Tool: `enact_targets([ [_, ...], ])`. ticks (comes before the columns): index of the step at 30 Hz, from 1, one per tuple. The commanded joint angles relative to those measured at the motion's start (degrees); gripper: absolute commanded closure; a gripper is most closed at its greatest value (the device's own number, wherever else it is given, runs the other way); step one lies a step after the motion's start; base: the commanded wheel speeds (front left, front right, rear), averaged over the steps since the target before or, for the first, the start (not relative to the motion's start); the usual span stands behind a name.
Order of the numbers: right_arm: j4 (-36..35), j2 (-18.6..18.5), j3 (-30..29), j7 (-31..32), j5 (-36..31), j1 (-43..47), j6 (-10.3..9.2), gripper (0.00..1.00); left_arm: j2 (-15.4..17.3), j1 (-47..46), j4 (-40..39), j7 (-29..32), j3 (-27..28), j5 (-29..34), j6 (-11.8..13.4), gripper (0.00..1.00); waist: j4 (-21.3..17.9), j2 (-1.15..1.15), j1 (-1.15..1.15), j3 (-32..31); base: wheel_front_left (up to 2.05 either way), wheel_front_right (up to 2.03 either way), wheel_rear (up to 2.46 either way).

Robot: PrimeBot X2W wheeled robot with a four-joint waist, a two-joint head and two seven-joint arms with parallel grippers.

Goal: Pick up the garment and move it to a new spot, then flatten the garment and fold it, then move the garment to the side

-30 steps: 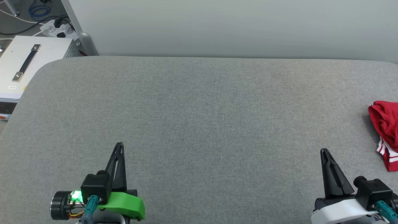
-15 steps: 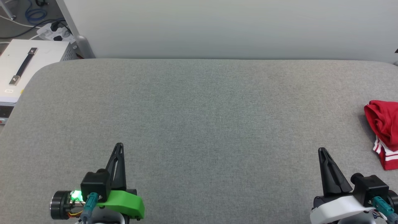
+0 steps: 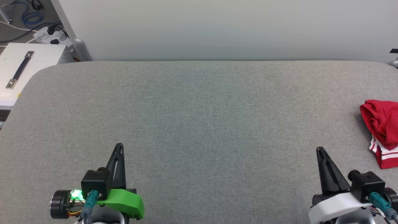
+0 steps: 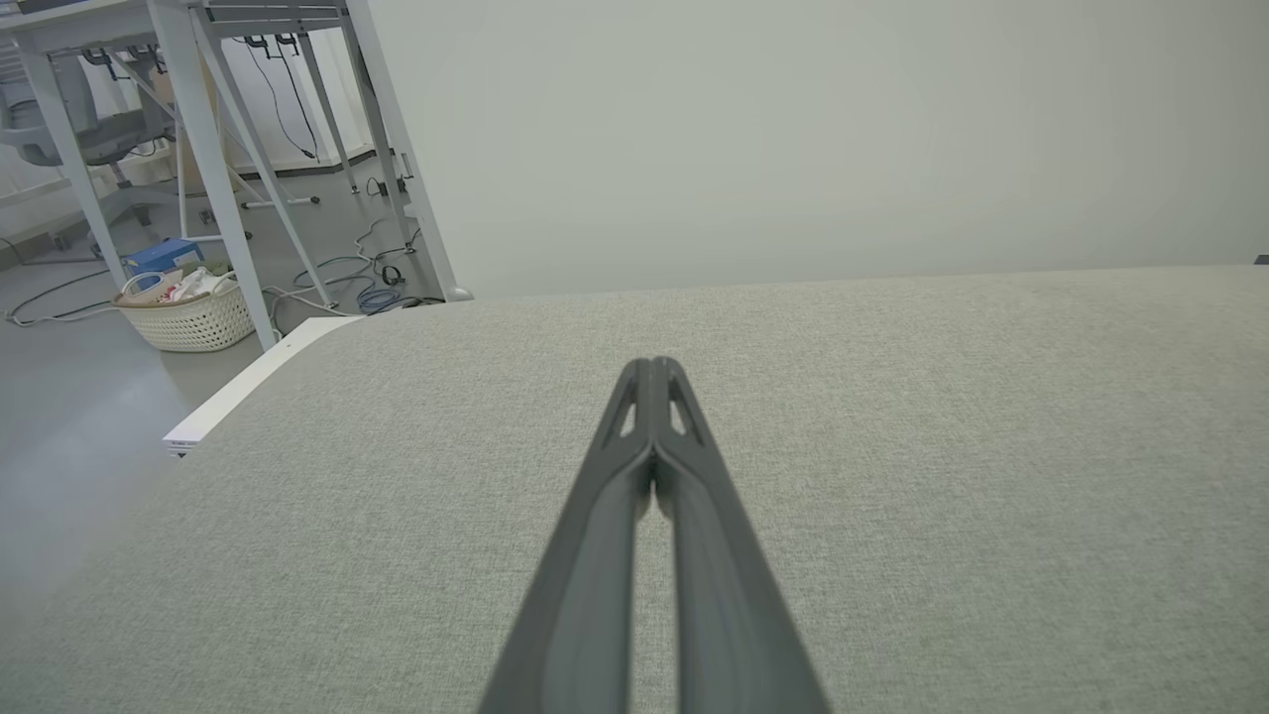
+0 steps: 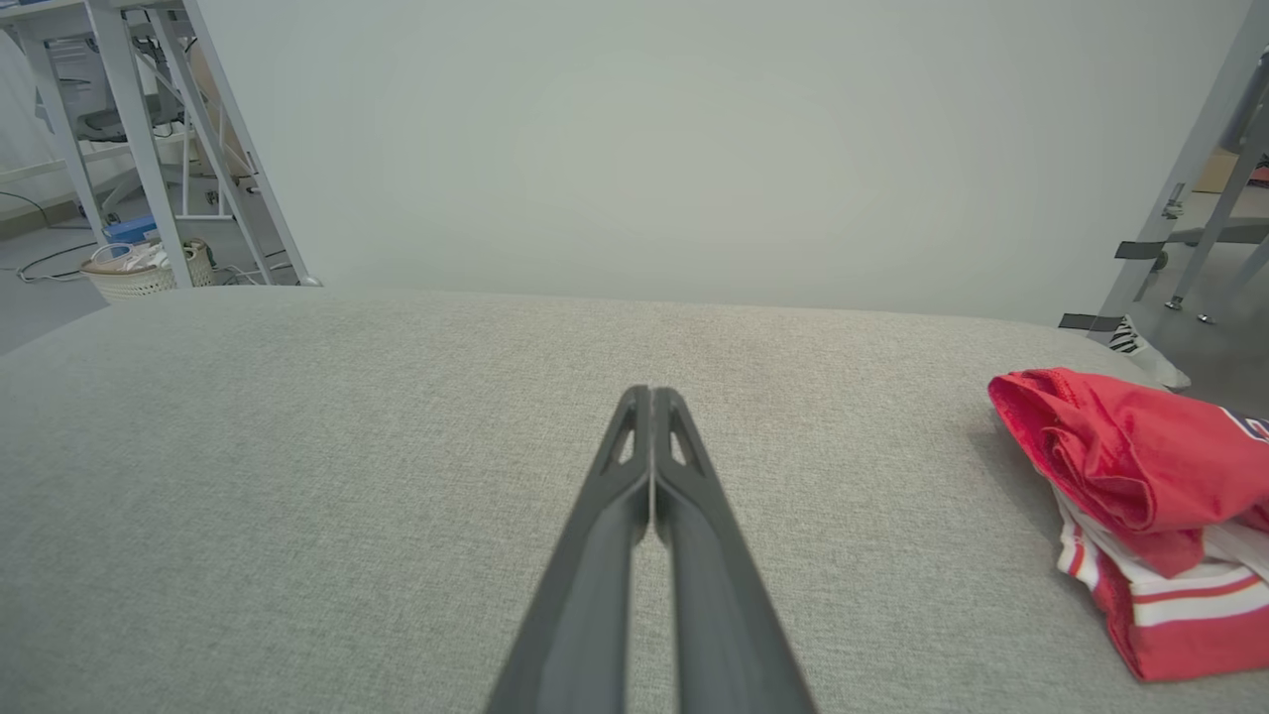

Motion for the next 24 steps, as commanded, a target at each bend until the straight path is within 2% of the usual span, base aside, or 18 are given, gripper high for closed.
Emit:
enact_targets([
  [1,0.3,0.2,0.1,0.3,-0.8,-1.2,-0.02,1.00,-0.5,-1.1,0.0,0.4,0.4,0.5,-0.2,1.00,-0.1,0.00,0.00,-0.1,0.00,0.00,0.00],
  [24,1.2,0.2,0.2,2.9,-1.9,-2.6,-0.03,1.00,-1.0,-1.6,-0.1,3.0,1.3,1.0,-0.7,1.00,-1.3,0.00,0.00,-0.8,0.00,0.00,0.00],
])
